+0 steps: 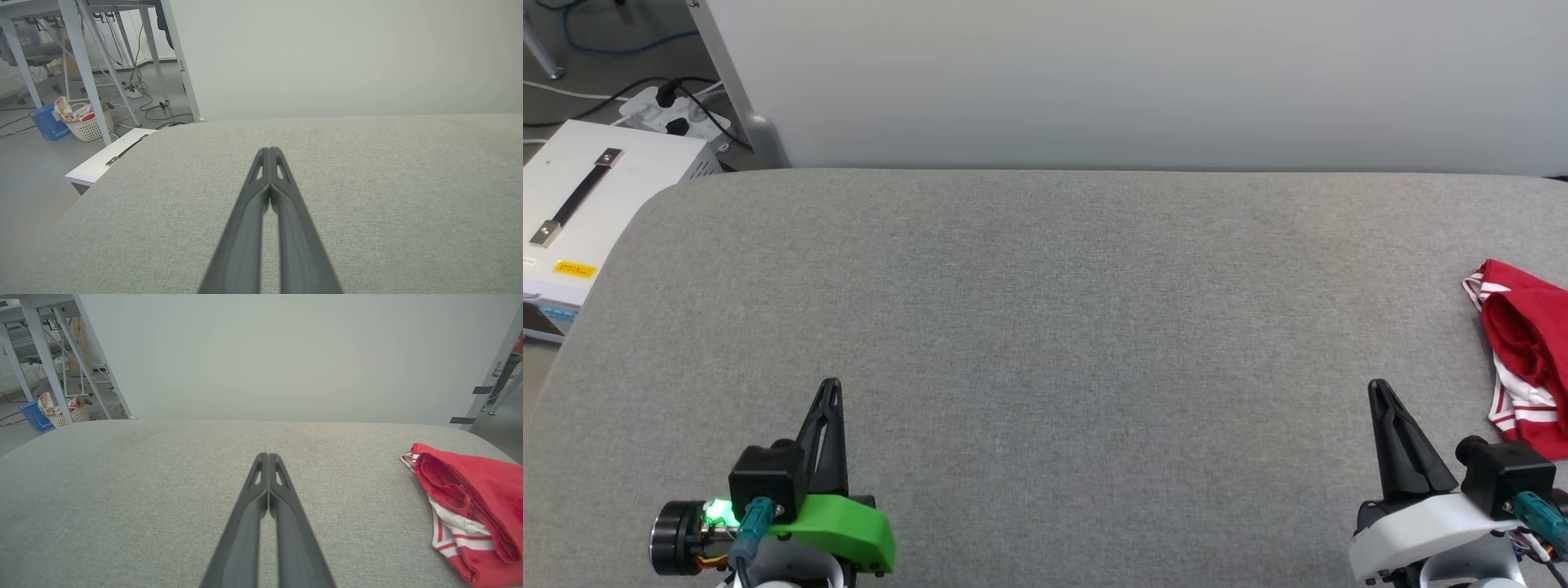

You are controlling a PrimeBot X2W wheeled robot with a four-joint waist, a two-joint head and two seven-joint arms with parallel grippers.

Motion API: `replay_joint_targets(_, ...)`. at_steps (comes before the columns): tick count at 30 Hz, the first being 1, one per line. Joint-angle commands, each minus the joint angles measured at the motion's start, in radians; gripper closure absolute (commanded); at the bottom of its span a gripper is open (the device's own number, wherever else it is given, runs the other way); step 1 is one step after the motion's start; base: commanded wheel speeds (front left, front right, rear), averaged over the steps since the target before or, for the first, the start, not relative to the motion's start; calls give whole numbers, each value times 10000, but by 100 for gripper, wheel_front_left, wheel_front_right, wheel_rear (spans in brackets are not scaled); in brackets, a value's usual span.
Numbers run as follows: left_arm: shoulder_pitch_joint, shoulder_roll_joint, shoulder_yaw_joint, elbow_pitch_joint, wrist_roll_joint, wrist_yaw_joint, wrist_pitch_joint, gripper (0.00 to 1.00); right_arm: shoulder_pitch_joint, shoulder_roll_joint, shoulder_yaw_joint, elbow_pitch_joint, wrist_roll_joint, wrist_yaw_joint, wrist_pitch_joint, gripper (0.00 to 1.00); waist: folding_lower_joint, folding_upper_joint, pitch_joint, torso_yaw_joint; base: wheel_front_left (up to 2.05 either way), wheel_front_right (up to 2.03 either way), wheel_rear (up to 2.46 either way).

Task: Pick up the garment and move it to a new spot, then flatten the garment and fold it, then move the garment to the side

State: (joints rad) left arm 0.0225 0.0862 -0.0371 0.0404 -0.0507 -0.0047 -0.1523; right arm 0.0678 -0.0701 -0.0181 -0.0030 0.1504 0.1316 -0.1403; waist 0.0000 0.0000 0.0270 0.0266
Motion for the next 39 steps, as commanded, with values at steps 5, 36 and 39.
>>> replay_joint_targets(5, -95, -84, 57, -75, 115, 16, 135, 100, -226, 35, 32, 5, -197, -4, 130, 100, 0, 0, -20, -20, 0, 0, 0)
replay_joint_targets(36, -158, -219, 211, -236, 307, 31, 815, 100, -448, 115, 105, 17, -838, -7, 754, 100, 0, 0, -142, -141, 0, 0, 0)
replay_joint_targets(39, -164, -230, 224, -250, 324, 33, 873, 100, -467, 122, 111, 18, -892, -7, 807, 100, 0, 0, -153, -151, 0, 0, 0)
